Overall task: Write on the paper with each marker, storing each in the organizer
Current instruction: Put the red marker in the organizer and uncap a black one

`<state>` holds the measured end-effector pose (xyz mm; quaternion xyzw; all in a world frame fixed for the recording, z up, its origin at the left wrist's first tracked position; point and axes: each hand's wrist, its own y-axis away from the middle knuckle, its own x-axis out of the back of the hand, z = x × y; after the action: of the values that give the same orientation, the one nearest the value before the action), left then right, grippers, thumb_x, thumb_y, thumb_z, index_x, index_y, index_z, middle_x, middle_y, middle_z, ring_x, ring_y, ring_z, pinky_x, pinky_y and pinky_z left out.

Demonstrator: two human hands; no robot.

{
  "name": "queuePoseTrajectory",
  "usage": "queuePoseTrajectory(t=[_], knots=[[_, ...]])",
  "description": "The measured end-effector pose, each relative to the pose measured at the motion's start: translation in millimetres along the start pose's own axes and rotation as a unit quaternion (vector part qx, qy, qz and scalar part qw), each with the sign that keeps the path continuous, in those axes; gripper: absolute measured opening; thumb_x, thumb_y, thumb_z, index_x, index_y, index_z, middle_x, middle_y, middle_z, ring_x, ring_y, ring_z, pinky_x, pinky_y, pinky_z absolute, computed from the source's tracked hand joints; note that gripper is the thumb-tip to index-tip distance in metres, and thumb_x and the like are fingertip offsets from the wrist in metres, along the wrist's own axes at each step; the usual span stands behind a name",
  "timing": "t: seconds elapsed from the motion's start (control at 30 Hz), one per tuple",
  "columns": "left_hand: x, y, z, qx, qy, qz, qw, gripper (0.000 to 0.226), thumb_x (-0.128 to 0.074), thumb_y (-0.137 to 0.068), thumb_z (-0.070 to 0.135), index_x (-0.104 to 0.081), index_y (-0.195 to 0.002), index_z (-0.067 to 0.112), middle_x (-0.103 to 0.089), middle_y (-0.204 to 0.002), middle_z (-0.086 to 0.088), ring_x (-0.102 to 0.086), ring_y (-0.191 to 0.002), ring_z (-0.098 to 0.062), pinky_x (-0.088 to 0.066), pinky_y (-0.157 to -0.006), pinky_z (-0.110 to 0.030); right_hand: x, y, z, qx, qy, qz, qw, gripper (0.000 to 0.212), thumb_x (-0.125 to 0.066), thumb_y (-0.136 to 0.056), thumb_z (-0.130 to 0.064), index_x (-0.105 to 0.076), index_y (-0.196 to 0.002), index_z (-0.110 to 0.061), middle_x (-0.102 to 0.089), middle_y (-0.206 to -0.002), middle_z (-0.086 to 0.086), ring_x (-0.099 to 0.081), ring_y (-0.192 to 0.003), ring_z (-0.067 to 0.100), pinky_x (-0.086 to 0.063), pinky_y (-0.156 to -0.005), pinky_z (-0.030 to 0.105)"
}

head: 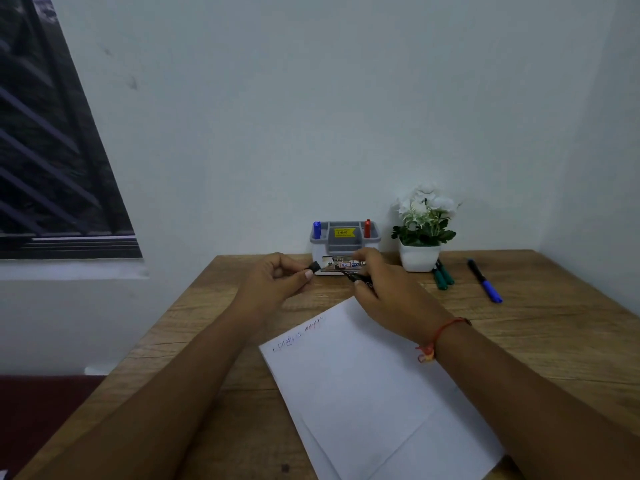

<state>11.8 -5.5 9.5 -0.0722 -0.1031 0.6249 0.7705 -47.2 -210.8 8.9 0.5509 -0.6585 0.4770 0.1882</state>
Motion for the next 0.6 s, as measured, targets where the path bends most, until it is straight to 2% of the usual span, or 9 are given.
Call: queuePoseTrajectory(t=[0.07,0.13,0.17,0.23,0.33,0.4,0.43,0.53,0.6], knots=[[5.2,-2.2,-2.3,0.008,-0.017,0.012,1.000,0.016,-0.074,-0.084,0.005,-0.065,-0.096,-0.001,-0.073,-0.097,-0.016,-0.072,-0.086,-0.019,-0.059,-0.081,-0.025,-0.2,0.5,0.9,0.001,-0.005,-0.003,1.000,0.033,-0.048,-0.101,-0.020,-0.040,-0.133,-0.023,-0.071,-0.098,0.004,-0.064,-0.077,0.016,-0.054,-0.066,0.037],[8.9,-4.9,-5.2,0.018,-0.009,0.007,1.000,0.022,-0.071,-0.085,0.000,-0.063,-0.106,0.000,-0.070,-0.105,-0.015,-0.073,-0.090,-0.021,-0.059,-0.084,-0.027,-0.6,1.1,1.5,0.013,-0.006,-0.001,1.000,0.027,-0.049,-0.102,-0.019,-0.043,-0.128,-0.024,-0.069,-0.095,0.002,-0.060,-0.071,0.012,-0.046,-0.057,0.029],[10.4,-6.3,-6.7,0.019,-0.011,0.001,1.000,0.026,-0.069,-0.086,-0.002,-0.064,-0.111,0.002,-0.068,-0.108,-0.015,-0.072,-0.093,-0.022,-0.058,-0.086,-0.028,-0.7,1.3,1.4,0.019,-0.010,0.003,1.000,0.024,-0.049,-0.102,-0.018,-0.045,-0.125,-0.024,-0.067,-0.092,0.001,-0.058,-0.069,0.011,-0.042,-0.055,0.027],[13.5,-9.1,-10.5,0.016,-0.044,-0.005,0.999,0.031,-0.065,-0.089,-0.003,-0.065,-0.118,0.007,-0.068,-0.111,-0.011,-0.072,-0.096,-0.019,-0.057,-0.087,-0.026,-1.3,1.6,1.4,0.027,-0.026,0.007,0.999,0.017,-0.050,-0.102,-0.016,-0.049,-0.117,-0.026,-0.064,-0.085,-0.003,-0.059,-0.071,0.011,-0.044,-0.057,0.029],[18.9,-13.0,-16.3,-0.011,-0.174,0.008,0.985,0.028,-0.064,-0.091,0.006,-0.069,-0.116,0.018,-0.070,-0.106,0.006,-0.066,-0.098,-0.006,-0.053,-0.089,-0.021,-4.6,2.0,2.8,0.028,-0.056,0.003,0.998,0.014,-0.052,-0.100,-0.014,-0.057,-0.104,-0.027,-0.064,-0.080,-0.007,-0.064,-0.076,0.014,-0.051,-0.068,0.035],[21.8,-14.5,-20.2,-0.024,-0.237,0.011,0.971,0.026,-0.065,-0.090,0.009,-0.069,-0.111,0.026,-0.068,-0.101,0.014,-0.061,-0.094,0.000,-0.046,-0.083,-0.015,-7.6,2.4,3.0,0.028,-0.070,-0.001,0.997,0.016,-0.053,-0.099,-0.012,-0.063,-0.102,-0.024,-0.064,-0.077,-0.009,-0.065,-0.076,0.016,-0.052,-0.071,0.035],[22.8,-15.2,-22.0,-0.025,-0.249,0.010,0.968,0.026,-0.066,-0.089,0.009,-0.069,-0.108,0.025,-0.068,-0.099,0.012,-0.060,-0.091,0.001,-0.044,-0.078,-0.013,-8.6,2.6,3.0,0.024,-0.077,-0.004,0.997,0.017,-0.053,-0.099,-0.011,-0.065,-0.102,-0.023,-0.064,-0.075,-0.010,-0.065,-0.077,0.016,-0.053,-0.072,0.033],[24.8,-18.5,-26.0,-0.012,-0.259,0.013,0.966,0.022,-0.068,-0.085,0.007,-0.070,-0.104,0.019,-0.070,-0.096,0.004,-0.062,-0.086,-0.004,-0.044,-0.072,-0.013,-11.4,2.4,1.1,-0.015,-0.114,-0.017,0.993,0.018,-0.055,-0.100,-0.014,-0.069,-0.106,-0.024,-0.066,-0.077,-0.012,-0.067,-0.077,0.008,-0.049,-0.064,0.016],[24.9,-19.3,-27.5,-0.001,-0.262,0.011,0.965,0.020,-0.069,-0.084,0.008,-0.070,-0.100,0.019,-0.070,-0.095,0.003,-0.065,-0.088,-0.010,-0.048,-0.075,-0.017,-14.3,1.7,-1.3,-0.057,-0.179,-0.030,0.982,0.020,-0.054,-0.101,-0.015,-0.070,-0.109,-0.024,-0.068,-0.087,-0.014,-0.070,-0.077,0.005,-0.051,-0.064,0.017]])
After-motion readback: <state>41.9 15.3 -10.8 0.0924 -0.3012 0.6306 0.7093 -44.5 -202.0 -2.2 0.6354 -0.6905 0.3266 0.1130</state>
